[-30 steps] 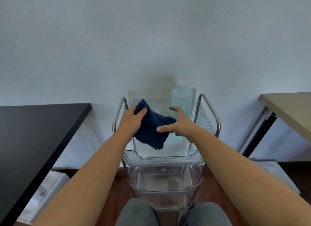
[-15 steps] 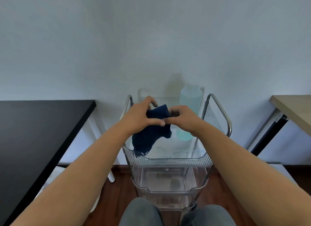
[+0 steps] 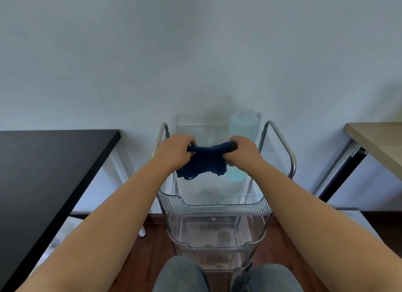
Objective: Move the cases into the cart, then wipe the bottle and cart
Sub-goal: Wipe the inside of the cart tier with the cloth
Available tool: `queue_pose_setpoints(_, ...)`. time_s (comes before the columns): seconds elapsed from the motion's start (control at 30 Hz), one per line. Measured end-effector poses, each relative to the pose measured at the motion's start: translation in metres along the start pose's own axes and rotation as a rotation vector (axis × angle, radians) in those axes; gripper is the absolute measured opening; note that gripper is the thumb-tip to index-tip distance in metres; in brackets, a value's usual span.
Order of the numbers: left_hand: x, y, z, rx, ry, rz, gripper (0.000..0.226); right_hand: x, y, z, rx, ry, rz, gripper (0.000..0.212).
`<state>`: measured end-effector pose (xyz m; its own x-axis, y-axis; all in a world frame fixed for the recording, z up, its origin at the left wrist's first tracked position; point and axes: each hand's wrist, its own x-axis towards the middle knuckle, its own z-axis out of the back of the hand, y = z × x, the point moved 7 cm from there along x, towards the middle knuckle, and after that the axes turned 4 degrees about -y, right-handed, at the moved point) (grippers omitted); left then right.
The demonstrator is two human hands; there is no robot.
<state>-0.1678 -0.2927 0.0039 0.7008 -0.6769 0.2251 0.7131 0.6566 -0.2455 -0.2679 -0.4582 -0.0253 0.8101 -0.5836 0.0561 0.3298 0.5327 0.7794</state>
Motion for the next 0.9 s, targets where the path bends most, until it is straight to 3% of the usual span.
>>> queue_pose_setpoints(0.13,-0.006,-0.005,0.003,0.214,-0.096,-0.120,0.019,-0.001,-0.003,-0.010,-0.035,-0.010,0.061,0.015)
queue_pose_setpoints(0.23,-0.030,-0.007,-0.035,0.323,0.246,-0.242,0.022,-0.014,-0.017,-0.031,-0.222,0.170,0.136,0.016)
queue_pose_setpoints(0.3,-0.047,-0.003,-0.059,0.281,0.493,-0.224,0.029,-0.026,-0.033,-0.049,-0.428,0.395,0.146,0.024)
queue_pose_setpoints(0.33,-0.050,0.000,-0.064,0.263,0.528,-0.200,0.030,-0.032,-0.041,-0.056,-0.509,0.510,0.130,0.030)
queue_pose_setpoints(0.4,-0.044,0.001,-0.055,0.287,0.405,-0.187,0.030,-0.039,-0.046,-0.063,-0.568,0.596,0.097,0.037)
queue_pose_setpoints(0.57,-0.031,0.005,-0.013,0.439,-0.159,-0.173,0.024,-0.034,-0.007,-0.083,-0.439,0.398,0.205,0.032)
queue_pose_setpoints(0.67,-0.036,0.012,0.002,0.389,-0.366,-0.101,0.019,-0.042,-0.001,-0.124,-0.481,0.543,0.247,0.041)
queue_pose_setpoints(0.77,-0.041,0.023,0.005,0.255,-0.426,0.012,0.035,-0.050,-0.016,-0.154,-0.718,0.762,0.246,0.066)
queue_pose_setpoints(0.9,-0.044,0.037,0.000,0.138,-0.331,0.150,0.061,-0.049,-0.027,-0.151,-0.888,0.869,0.262,0.078)
